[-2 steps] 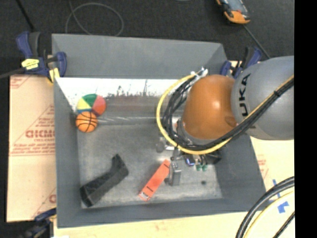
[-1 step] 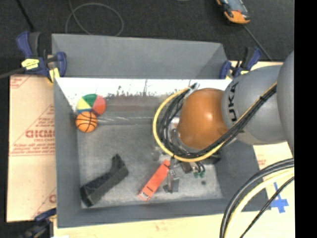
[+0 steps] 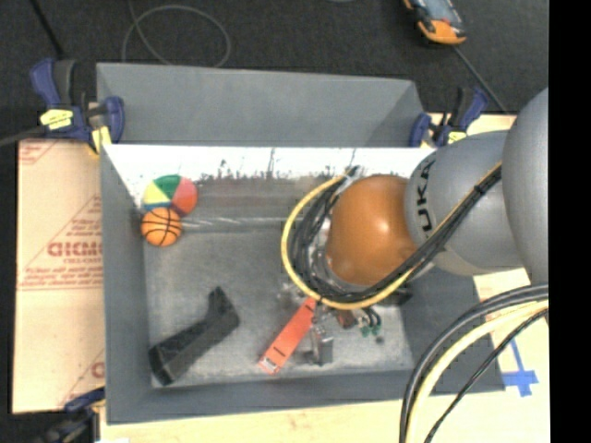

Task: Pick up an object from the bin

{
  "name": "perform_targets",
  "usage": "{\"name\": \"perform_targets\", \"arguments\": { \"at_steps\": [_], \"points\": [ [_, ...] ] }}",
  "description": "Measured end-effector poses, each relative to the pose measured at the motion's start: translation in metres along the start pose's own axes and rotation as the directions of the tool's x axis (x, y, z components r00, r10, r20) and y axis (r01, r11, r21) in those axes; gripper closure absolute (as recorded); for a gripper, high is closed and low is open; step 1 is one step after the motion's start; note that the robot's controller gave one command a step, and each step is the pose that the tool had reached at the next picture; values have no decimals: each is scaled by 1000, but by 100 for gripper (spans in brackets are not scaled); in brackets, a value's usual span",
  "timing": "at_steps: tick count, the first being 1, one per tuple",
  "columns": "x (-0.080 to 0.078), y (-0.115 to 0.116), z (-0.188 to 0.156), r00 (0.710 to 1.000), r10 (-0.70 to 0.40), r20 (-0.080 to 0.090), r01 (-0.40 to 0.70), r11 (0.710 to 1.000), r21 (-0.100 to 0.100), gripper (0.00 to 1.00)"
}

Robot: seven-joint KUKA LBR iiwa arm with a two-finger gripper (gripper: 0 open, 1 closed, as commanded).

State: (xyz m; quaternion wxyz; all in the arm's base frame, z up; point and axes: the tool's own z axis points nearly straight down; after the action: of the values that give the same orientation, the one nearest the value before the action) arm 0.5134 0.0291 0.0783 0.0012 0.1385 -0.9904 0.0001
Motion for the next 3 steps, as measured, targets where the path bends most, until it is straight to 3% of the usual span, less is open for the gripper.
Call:
{"name": "perform_targets", "arguments": {
  "at_steps": [1, 2, 3],
  "points": [
    [-8, -1, 5, 945, -328, 6, 328, 945, 3, 0],
    [-5, -3, 7, 846, -533, 6, 533, 846, 3, 100],
    [-5, -3, 7, 848, -530, 6, 530, 848, 2, 100]
  ]
}}
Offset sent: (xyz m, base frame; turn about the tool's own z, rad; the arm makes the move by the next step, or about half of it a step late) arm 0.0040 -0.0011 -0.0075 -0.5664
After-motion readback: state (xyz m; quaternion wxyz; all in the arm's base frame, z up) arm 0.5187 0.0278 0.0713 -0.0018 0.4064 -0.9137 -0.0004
